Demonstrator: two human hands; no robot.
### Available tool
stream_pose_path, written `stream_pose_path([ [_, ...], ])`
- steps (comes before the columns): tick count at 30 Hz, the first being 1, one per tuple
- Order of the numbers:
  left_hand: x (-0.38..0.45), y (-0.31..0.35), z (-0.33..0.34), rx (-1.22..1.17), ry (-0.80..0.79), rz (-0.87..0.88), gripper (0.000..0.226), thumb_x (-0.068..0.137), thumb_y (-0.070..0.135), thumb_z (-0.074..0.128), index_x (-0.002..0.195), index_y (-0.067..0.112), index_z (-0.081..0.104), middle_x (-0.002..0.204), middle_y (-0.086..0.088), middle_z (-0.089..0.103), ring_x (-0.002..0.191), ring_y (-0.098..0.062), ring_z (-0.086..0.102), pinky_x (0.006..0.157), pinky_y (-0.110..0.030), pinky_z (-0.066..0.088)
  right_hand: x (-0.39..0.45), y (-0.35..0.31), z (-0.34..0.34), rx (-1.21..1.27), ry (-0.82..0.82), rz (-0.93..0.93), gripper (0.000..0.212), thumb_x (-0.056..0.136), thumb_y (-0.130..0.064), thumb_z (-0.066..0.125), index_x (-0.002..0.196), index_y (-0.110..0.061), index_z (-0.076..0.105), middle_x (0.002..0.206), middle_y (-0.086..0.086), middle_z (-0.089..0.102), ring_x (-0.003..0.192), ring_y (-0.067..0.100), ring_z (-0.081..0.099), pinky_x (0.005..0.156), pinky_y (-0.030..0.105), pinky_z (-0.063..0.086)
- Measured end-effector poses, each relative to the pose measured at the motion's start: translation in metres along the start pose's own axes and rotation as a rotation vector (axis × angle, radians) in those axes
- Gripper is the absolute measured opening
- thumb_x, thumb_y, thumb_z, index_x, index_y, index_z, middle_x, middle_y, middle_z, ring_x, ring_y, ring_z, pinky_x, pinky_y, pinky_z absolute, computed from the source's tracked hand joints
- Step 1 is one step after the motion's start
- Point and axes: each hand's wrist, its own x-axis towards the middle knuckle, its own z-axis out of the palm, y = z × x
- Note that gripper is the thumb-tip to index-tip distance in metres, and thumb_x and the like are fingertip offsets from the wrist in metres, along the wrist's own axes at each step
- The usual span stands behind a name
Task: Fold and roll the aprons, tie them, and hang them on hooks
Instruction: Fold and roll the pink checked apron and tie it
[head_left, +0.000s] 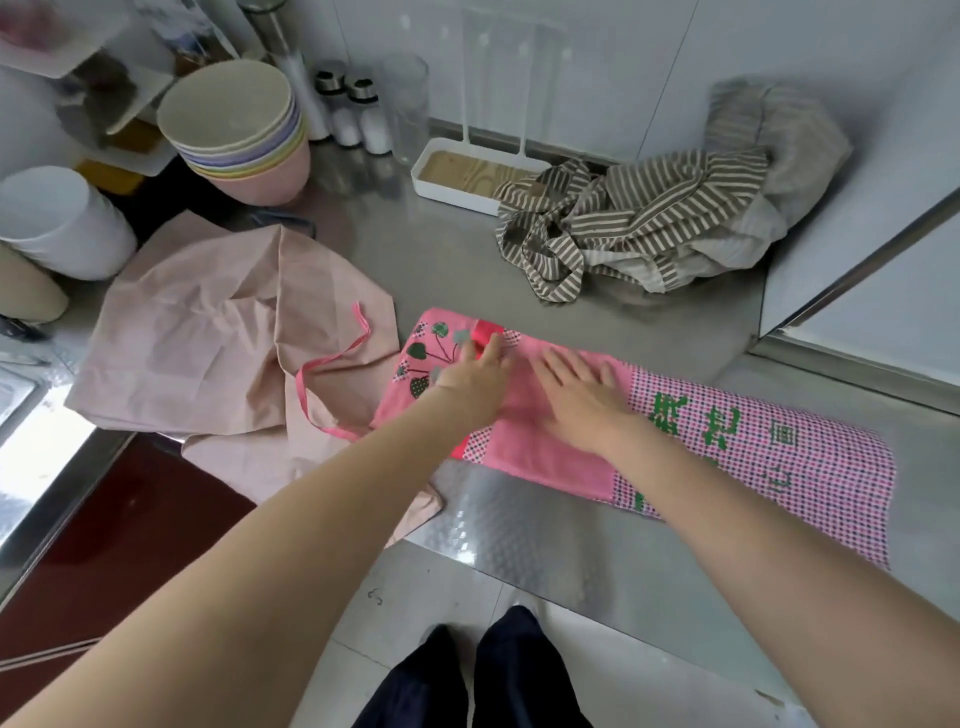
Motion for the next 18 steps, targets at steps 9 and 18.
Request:
stream_pose_path([
  [9,0.014,0.03,0.002,-0.137,-0.22,-0.201,0.103,0.088,0.03,0.062,0.146,0.014,-0.022,0.15,-0.018,-0.03,0.135,-0.054,-0.016,0.11,-0.062,0.012,-0.008,0.031,0.03,0.091,-0.067,0.178,0.091,0.082,-0.078,0.018,0.144,-0.028,-0.025,0.148,0.006,-0.038,0.137,0.034,-0.031,0.107,0.061,-0.015],
  [18,0.033,0.004,0.004,-0.004,-0.071,-0.133,0.088,0.093,0.03,0.05,0.147,0.021,-0.02,0.152,-0.012,-0.027,0.138,-0.046,-0.018,0.115,-0.057,0.004,-0.015,0.054,0.035,0.165,-0.034,0.324,0.08,0.086,-0.072,0.008,0.142,-0.03,-0.029,0.147,0.007,-0.039,0.138,0.028,-0.031,0.108,0.06,-0.013],
])
